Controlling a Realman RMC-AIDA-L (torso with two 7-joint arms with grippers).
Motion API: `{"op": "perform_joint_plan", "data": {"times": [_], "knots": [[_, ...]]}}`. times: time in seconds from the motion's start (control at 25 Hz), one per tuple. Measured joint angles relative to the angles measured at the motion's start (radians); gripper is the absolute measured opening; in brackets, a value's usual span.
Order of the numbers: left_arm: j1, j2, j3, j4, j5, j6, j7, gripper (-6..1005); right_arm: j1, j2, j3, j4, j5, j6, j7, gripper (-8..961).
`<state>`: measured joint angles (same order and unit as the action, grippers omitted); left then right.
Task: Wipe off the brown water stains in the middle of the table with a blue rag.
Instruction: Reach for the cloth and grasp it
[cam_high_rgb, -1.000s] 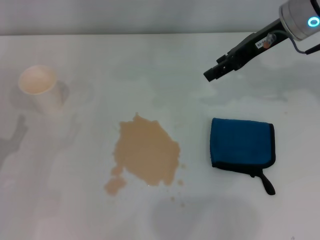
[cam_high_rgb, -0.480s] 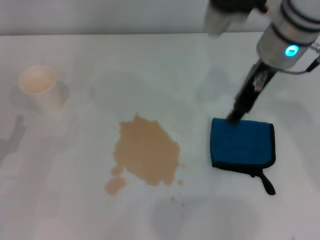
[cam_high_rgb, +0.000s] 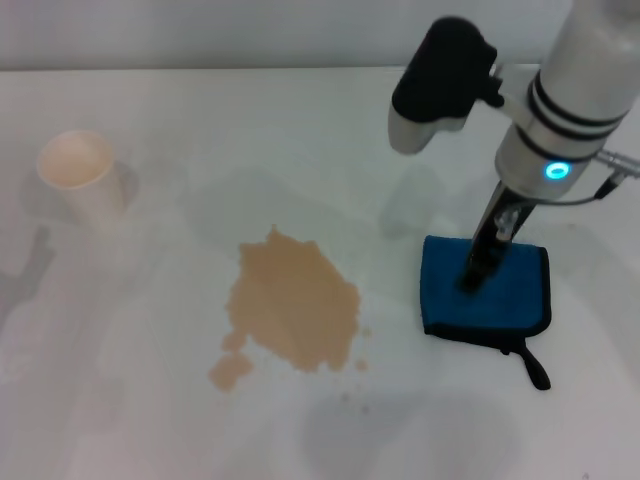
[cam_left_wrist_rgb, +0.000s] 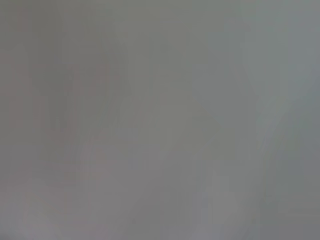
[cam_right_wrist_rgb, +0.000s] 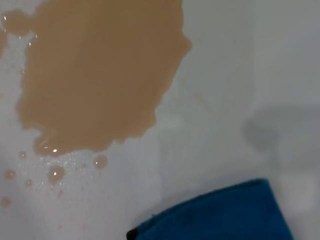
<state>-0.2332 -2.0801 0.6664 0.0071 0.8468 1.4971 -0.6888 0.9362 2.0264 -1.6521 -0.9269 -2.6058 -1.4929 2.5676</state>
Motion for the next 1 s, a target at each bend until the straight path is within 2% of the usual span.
{"op": "perform_joint_plan", "data": {"times": [0.2,0.56,1.0], "knots": [[-0.005,0.000,-0.004,0.000,0.000,-0.007,0.000,892,-0.026,0.001,-0.043,0.032,0.030,0.062,0.001,663],[-0.015,0.000,-0.004,0.001,0.000,-0.010,0.000,892,-0.035,0.001,-0.051,0.109,0.030,0.125,0.002,663],[-0.026,0.001,-0.005,0.001,-0.001,-0.012,0.000,891,-0.042,0.002,-0.067,0.124,0.031,0.154,0.002,664]]}}
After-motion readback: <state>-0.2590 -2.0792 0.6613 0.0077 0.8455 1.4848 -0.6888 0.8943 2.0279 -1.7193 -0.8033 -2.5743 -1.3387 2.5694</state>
